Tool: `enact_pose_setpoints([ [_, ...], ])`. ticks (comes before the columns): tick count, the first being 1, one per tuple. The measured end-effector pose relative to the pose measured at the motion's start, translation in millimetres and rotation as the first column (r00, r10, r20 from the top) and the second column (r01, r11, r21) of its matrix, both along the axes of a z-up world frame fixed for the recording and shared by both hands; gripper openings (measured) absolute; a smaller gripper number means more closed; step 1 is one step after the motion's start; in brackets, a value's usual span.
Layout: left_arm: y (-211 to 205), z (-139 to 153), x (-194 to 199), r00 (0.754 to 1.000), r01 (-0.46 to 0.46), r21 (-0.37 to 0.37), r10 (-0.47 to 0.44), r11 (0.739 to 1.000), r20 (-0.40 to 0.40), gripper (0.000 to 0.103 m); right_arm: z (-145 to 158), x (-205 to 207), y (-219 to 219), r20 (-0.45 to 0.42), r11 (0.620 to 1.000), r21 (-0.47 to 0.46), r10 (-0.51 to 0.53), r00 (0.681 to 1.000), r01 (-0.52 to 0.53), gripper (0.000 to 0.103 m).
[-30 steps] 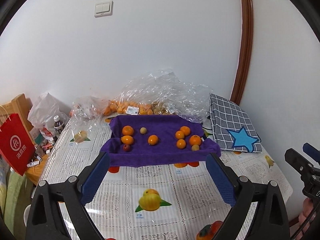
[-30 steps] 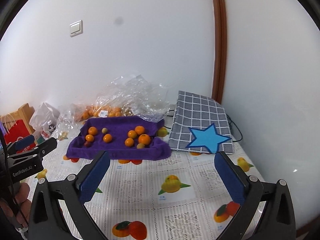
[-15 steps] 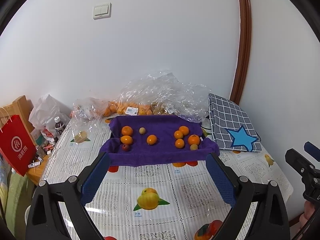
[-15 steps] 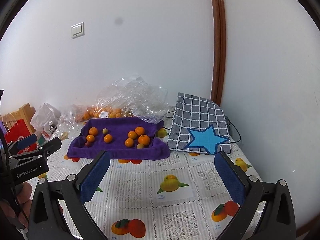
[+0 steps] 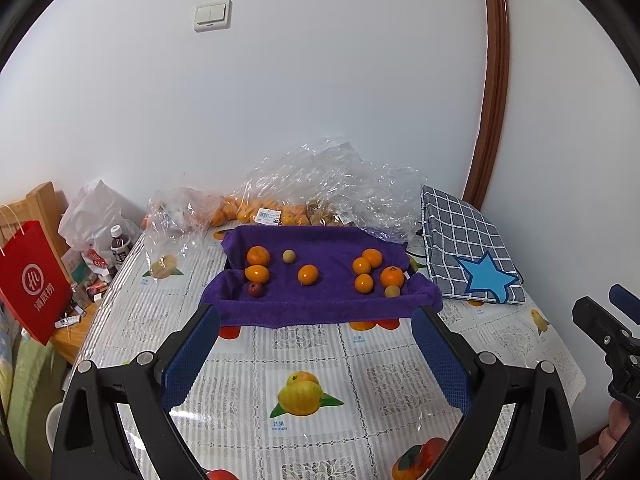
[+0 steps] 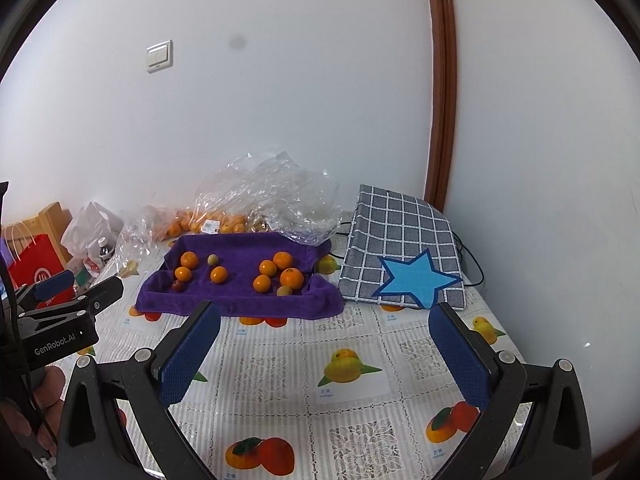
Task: Organize fruits
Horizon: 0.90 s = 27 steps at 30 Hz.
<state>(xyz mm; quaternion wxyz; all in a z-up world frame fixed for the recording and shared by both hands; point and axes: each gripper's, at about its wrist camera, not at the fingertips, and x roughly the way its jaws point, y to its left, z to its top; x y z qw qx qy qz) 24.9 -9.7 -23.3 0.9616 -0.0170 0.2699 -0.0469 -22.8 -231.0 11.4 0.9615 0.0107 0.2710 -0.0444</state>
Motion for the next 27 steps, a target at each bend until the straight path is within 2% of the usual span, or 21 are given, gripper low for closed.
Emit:
enact_pose_setpoints([
  [27, 4.5, 2.5, -0.1, 1.0, -0.005, 0.004, 0.005, 1.0, 0.009, 0.097, 0.3, -0.3, 2.7, 0.006, 1.0, 0.001, 0.004, 1.0, -0.004, 0.102],
])
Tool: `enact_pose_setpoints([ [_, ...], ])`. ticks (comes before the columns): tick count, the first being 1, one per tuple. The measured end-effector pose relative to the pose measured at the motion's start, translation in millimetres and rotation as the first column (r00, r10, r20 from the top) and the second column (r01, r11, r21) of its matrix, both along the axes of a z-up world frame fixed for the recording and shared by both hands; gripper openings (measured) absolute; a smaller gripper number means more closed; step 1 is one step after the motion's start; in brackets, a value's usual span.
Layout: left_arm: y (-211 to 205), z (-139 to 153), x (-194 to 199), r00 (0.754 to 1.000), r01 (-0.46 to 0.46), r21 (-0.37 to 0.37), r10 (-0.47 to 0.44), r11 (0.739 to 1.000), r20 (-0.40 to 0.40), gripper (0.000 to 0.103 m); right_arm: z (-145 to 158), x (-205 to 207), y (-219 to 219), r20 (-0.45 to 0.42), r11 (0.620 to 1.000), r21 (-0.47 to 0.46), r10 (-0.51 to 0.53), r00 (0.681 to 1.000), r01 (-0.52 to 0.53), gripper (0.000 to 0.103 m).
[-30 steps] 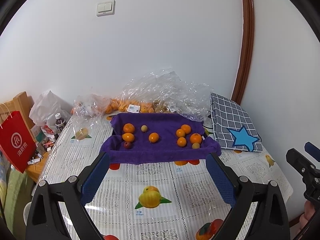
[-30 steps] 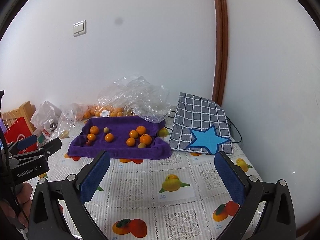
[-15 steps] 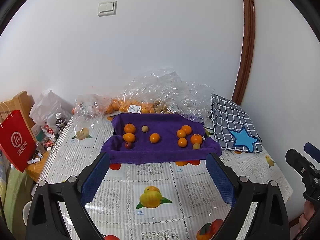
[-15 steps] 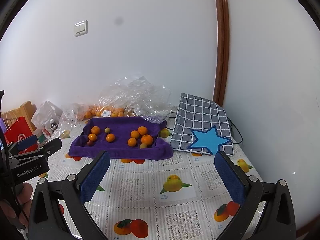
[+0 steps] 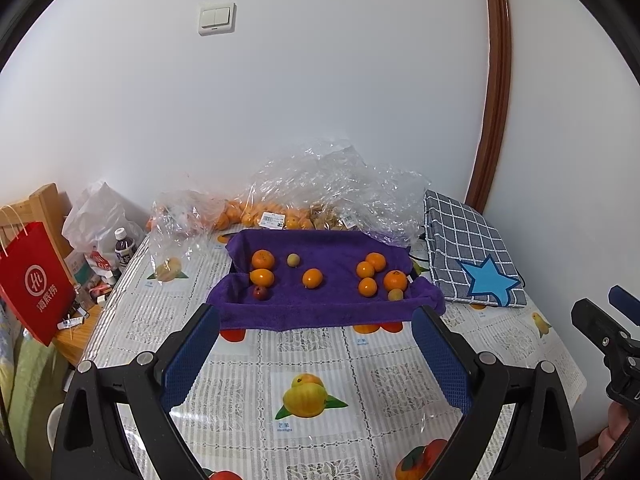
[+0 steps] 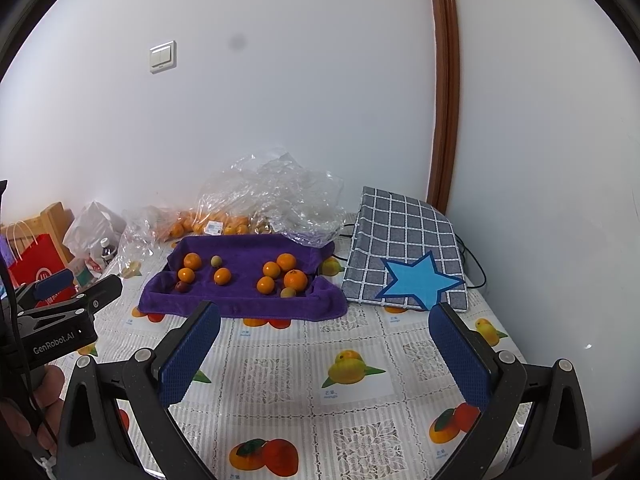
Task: Organize fruits
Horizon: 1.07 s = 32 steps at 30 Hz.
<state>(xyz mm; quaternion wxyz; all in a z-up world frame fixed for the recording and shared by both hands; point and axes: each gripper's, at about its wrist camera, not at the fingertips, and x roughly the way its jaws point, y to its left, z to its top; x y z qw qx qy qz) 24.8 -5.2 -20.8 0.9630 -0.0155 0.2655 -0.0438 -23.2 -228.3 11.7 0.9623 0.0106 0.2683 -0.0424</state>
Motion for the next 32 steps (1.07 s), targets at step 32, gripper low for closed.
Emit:
enact_pose_setpoints([
  [32, -0.6, 6.0, 0.2, 1.0, -0.009, 0.019, 0.009, 1.0, 0.013, 0.097, 2.5, -0.9, 3.4, 0.004, 1.0, -0.001, 0.01, 1.0, -0.01, 0.102],
])
